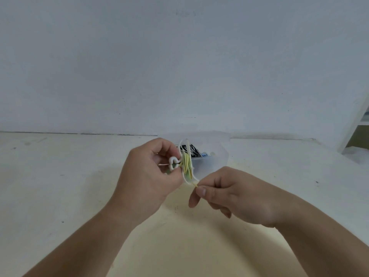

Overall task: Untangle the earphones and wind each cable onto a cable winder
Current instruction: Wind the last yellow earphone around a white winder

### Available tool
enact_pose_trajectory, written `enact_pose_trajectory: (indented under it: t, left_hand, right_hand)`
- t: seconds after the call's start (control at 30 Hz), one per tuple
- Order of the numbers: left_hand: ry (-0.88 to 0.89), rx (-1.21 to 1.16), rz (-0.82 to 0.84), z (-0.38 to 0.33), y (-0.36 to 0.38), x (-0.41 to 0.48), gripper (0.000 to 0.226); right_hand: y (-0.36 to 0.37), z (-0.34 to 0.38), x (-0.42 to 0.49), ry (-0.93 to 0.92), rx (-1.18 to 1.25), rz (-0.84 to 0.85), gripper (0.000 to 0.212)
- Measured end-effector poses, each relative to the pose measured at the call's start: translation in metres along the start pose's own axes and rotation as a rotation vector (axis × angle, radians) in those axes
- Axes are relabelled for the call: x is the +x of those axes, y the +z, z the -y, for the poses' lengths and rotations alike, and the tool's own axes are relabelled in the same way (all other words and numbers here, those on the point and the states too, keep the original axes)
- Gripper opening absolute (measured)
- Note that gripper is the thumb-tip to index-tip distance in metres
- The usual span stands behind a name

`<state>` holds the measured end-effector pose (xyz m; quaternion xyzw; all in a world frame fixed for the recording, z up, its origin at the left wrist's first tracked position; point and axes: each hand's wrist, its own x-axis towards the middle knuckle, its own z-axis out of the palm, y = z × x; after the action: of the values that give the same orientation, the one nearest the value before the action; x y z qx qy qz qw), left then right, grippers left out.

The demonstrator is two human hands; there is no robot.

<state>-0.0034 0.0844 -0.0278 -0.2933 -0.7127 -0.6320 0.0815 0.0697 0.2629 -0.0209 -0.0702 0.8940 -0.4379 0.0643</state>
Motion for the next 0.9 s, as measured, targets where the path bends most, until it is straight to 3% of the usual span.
enact_pose_trajectory:
  t: [0.4,0.53,0.7,0.9]
  left_hand:
    - [0.108,0.284,0.001,0.002,0.007,-0.007,0.032]
    - [0.142,0.369,0.093,0.001,0.004,-0.007,0.032]
    - [0.12,0.371,0.2,0.0,0.007,-0.011,0.034]
    - [0.058,0.292,0.223,-0.002,0.005,-0.011,0.033]
  right_hand:
    - [0.005,0.008,-0.004,-0.073,-0.06,0.054,0.026]
    - [-0.008,0.01,-0.007,-0.137,-0.013,-0.149,0.028]
    - [-0.01,0.006,-0.002,-0.162,-0.12,-0.436,0.027]
    - [-0.013,0.0,0.0,-0.085,-0.068,-0.596,0.031]
